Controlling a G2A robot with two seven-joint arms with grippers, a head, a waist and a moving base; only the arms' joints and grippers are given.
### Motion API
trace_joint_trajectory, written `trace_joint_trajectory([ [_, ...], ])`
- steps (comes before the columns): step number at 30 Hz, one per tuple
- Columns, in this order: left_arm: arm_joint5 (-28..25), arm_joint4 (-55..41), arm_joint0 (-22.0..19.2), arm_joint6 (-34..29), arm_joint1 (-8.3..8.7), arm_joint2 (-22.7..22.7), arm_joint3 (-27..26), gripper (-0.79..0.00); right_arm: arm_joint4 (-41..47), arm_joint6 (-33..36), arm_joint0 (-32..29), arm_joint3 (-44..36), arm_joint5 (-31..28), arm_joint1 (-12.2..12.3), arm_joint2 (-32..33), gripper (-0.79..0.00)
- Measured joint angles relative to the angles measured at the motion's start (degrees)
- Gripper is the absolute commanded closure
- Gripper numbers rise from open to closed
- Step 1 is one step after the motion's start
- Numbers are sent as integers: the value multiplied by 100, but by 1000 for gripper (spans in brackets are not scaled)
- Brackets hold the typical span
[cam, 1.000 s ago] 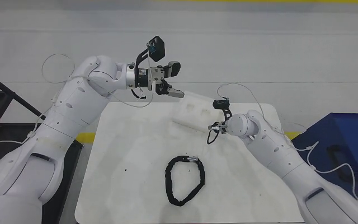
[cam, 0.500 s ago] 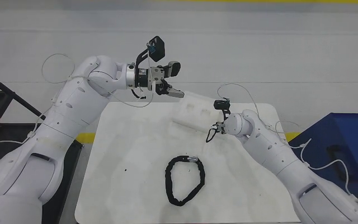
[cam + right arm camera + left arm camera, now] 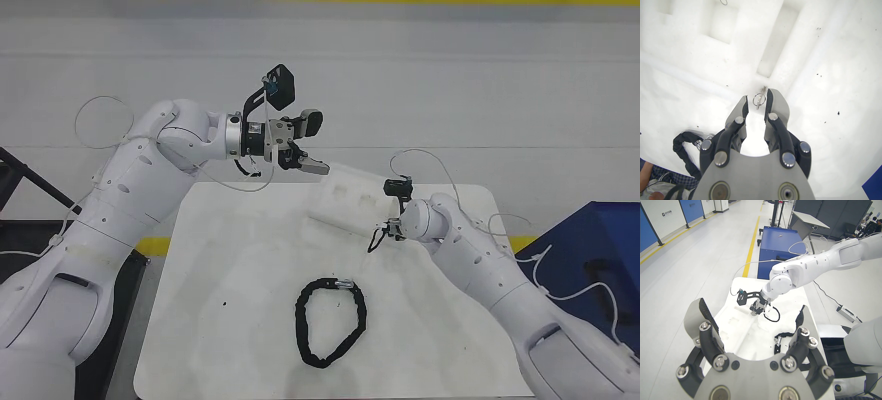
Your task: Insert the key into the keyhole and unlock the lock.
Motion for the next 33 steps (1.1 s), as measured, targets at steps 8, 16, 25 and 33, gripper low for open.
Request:
trace_joint_trajectory([
  [8, 0, 0, 0, 0, 0, 0, 0, -785, -19, 13, 58, 259, 37, -130, -20, -49],
  [16, 0, 0, 0, 0, 0, 0, 0, -785, -66, -79, 145, 515, 86, -256, -22, 0],
  [25, 0, 0, 0, 0, 0, 0, 0, -785, -436, 107, 197, 415, 138, -269, -11, 0],
  [33, 0, 0, 0, 0, 0, 0, 0, -785, -923, 607, 80, -152, 118, -118, 126, 0],
])
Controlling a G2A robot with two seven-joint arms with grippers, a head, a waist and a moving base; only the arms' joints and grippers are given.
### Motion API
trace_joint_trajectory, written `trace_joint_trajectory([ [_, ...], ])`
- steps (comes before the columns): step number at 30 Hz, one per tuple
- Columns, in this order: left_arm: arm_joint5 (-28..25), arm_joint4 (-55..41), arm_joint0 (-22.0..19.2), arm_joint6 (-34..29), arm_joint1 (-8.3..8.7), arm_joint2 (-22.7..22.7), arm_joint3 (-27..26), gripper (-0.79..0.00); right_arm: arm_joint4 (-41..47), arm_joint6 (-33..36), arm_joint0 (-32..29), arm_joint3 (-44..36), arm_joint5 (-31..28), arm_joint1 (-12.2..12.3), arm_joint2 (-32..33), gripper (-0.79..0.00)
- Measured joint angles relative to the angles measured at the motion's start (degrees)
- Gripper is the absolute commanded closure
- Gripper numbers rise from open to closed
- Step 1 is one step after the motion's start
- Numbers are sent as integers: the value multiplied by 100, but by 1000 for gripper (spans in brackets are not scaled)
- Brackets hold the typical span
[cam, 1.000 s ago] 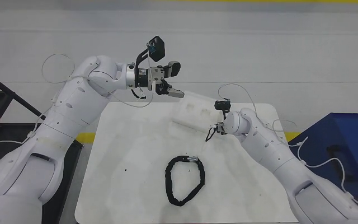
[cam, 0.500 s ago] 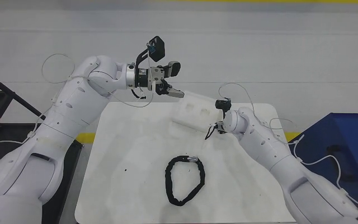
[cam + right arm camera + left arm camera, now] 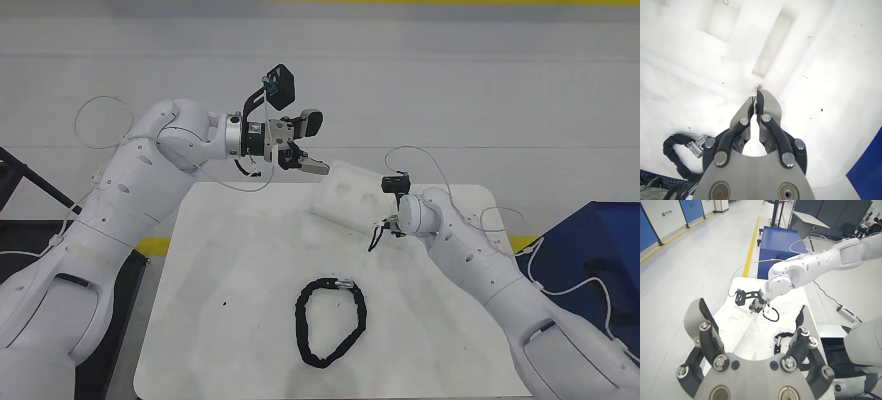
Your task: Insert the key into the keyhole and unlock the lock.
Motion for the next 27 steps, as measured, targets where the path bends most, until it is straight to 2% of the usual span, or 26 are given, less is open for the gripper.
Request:
trace_joint_trajectory([
  [7, 0, 0, 0, 0, 0, 0, 0, -785, -160, 371, -304, -800, -241, 271, 496, 0],
  [15, 0, 0, 0, 0, 0, 0, 0, -785, -75, 714, -1145, -2343, -766, 697, 1505, 0],
  [20, 0, 0, 0, 0, 0, 0, 0, -785, 477, 812, -1861, -3372, -1337, 888, 2165, 0],
  [27, 0, 0, 0, 0, 0, 0, 0, -785, 1193, 1056, -2555, -4158, -1928, 1090, 3020, 0],
])
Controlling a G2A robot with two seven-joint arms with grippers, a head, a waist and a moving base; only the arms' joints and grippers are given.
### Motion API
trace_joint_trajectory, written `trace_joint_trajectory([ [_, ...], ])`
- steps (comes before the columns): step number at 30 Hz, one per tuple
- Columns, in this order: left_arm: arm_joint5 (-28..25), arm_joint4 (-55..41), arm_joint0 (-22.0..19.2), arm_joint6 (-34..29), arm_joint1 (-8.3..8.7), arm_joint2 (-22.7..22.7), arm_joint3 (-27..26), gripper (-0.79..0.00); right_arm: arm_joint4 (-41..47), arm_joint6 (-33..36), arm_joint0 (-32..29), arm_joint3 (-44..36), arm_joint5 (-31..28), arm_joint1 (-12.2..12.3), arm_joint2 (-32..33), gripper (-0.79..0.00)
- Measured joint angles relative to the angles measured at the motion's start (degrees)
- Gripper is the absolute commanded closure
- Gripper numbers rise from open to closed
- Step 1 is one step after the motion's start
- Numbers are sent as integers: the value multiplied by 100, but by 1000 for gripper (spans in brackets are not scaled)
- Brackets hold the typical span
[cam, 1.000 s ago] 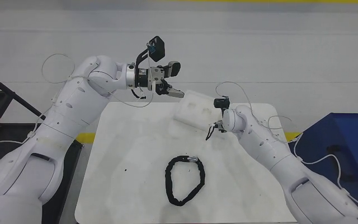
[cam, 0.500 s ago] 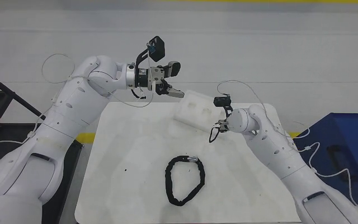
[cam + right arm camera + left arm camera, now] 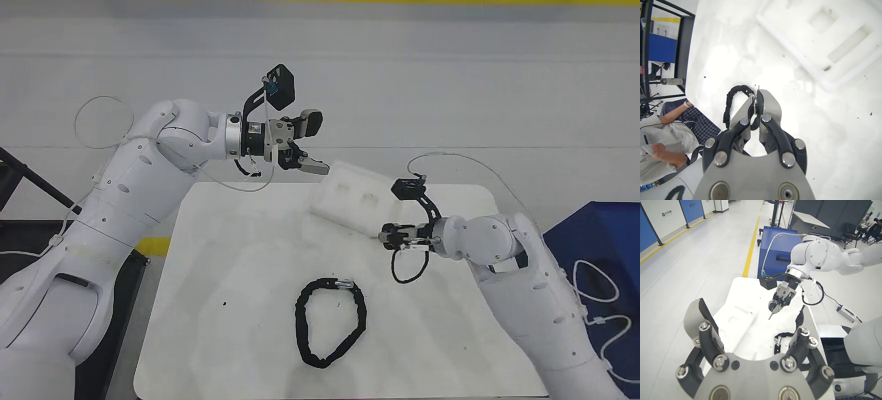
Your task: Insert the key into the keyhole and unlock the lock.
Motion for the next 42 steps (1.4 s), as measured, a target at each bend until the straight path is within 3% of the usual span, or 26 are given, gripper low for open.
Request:
trace_joint_trajectory([
  [8, 0, 0, 0, 0, 0, 0, 0, -785, 1161, 356, -922, -521, -591, 229, 1242, 0],
  [15, 0, 0, 0, 0, 0, 0, 0, -785, 2170, 561, -1342, -457, -918, 343, 1990, 0],
  [19, 0, 0, 0, 0, 0, 0, 0, -785, 2694, 648, -1306, -109, -1073, 376, 2132, 0],
  [33, 11, 11, 7, -1, 0, 0, -9, -785, 2816, 496, -1303, 122, -1147, 432, 2325, 0],
  [38, 406, 510, 270, 66, -21, 52, -138, -785, 2816, 496, -1303, 122, -1147, 432, 2325, 0],
  [42, 325, 712, 475, 116, -44, 114, -78, -785, 2816, 496, -1303, 122, -1147, 432, 2325, 0],
])
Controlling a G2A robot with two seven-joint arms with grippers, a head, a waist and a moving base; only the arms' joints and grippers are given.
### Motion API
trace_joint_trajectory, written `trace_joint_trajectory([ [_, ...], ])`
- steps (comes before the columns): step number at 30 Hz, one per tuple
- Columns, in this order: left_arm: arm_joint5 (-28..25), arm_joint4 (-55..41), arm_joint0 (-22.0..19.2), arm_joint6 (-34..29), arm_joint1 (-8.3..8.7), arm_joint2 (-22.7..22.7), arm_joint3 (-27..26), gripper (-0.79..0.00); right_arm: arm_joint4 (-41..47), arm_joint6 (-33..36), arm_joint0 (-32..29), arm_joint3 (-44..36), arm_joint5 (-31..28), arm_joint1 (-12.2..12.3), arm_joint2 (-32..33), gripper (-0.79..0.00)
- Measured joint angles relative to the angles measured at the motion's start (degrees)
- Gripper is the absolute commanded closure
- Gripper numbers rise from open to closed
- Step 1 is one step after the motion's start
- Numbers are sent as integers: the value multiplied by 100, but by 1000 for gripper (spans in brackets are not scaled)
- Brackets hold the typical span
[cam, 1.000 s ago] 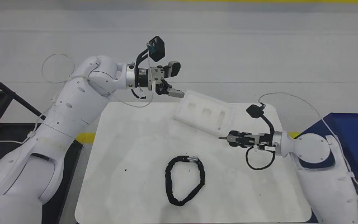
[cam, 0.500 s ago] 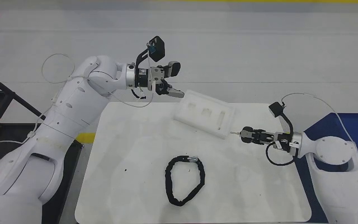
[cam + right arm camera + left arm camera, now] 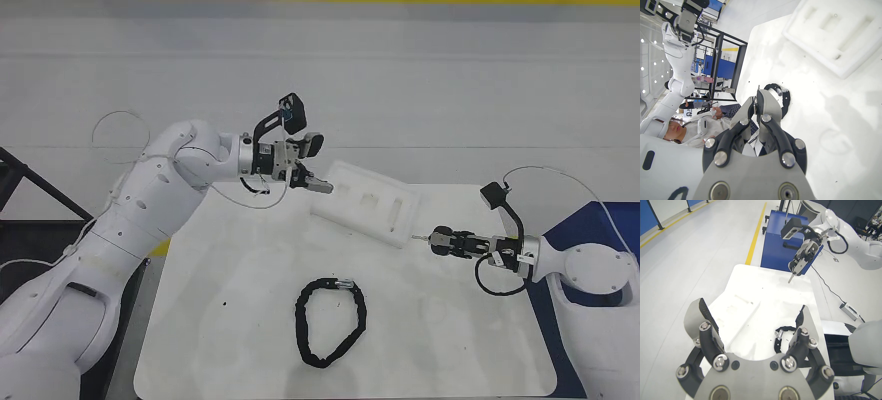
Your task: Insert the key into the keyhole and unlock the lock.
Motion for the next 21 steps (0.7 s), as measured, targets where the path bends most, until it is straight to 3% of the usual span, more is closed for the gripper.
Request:
trace_joint_trajectory([
  [5, -306, 454, 267, -28, -36, 161, -15, -785, 0, 0, 0, 0, 0, 0, 0, 0],
  [13, -324, 1233, 574, 6, -95, 565, -320, -785, 0, 0, 0, 0, 0, 0, 0, 0],
  [21, -325, 1435, 651, 205, -215, 1118, -72, -785, 0, 0, 0, 0, 0, 0, 0, 0],
])
